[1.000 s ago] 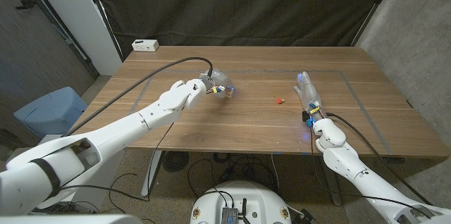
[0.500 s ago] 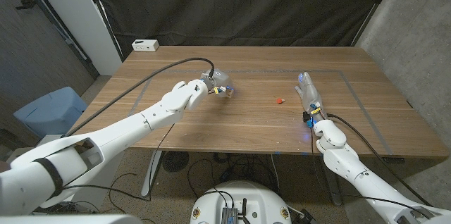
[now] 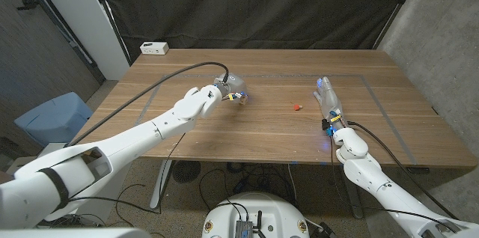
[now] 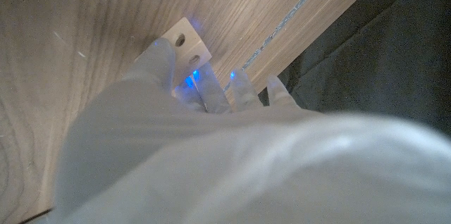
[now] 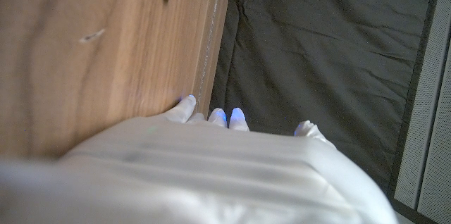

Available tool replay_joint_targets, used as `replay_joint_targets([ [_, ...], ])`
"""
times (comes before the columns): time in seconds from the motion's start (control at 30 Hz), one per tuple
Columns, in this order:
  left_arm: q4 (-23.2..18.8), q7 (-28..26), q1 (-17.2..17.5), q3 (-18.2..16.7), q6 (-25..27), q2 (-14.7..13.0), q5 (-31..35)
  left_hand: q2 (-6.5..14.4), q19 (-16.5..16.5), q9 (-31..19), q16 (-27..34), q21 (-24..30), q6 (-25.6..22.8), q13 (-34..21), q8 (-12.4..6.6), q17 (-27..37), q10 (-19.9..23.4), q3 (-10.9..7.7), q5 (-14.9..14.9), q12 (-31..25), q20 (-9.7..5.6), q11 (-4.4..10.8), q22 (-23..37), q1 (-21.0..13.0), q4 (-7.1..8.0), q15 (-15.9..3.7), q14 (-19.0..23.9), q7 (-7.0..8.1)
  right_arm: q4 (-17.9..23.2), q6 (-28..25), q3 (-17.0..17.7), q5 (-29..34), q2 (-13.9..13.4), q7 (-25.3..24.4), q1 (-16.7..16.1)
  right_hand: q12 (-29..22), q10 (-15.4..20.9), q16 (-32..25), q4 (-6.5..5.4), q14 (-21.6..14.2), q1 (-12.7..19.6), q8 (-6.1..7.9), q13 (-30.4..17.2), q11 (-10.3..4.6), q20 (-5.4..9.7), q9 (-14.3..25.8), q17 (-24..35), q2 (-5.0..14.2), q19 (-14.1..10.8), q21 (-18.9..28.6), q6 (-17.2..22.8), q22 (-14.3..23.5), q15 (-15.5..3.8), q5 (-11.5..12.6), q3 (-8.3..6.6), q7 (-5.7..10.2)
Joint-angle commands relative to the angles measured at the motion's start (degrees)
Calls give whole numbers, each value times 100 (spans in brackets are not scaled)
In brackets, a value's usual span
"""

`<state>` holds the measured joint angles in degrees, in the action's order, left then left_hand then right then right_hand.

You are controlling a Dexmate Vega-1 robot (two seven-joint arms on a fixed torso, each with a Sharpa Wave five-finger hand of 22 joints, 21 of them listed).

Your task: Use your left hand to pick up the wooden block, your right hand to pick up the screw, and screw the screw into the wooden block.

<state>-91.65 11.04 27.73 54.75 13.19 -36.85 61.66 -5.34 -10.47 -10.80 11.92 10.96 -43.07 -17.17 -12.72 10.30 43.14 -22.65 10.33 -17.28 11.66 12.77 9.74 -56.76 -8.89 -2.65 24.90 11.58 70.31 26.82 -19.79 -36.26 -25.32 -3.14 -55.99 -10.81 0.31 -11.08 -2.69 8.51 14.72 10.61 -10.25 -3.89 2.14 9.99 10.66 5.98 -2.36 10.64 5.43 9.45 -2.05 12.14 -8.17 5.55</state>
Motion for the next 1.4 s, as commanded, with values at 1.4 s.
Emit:
replay_joint_targets([
  [1.4, -596, -154, 364, -280, 500, 3, 288, 134, -331, -27, 174, 27, -921, -377, -168, 80, 856, 247, -11, -302, -206, 2, 25, -184, 42, -673, 514, -33, 459, -25, 98, 108, -287, -71, -228, -29, 91, -21, 66, -16, -40, 18, -21, -12, 257, 19, 13, 17, -47, 13, 64, 10, -167, 44, -38, -9],
])
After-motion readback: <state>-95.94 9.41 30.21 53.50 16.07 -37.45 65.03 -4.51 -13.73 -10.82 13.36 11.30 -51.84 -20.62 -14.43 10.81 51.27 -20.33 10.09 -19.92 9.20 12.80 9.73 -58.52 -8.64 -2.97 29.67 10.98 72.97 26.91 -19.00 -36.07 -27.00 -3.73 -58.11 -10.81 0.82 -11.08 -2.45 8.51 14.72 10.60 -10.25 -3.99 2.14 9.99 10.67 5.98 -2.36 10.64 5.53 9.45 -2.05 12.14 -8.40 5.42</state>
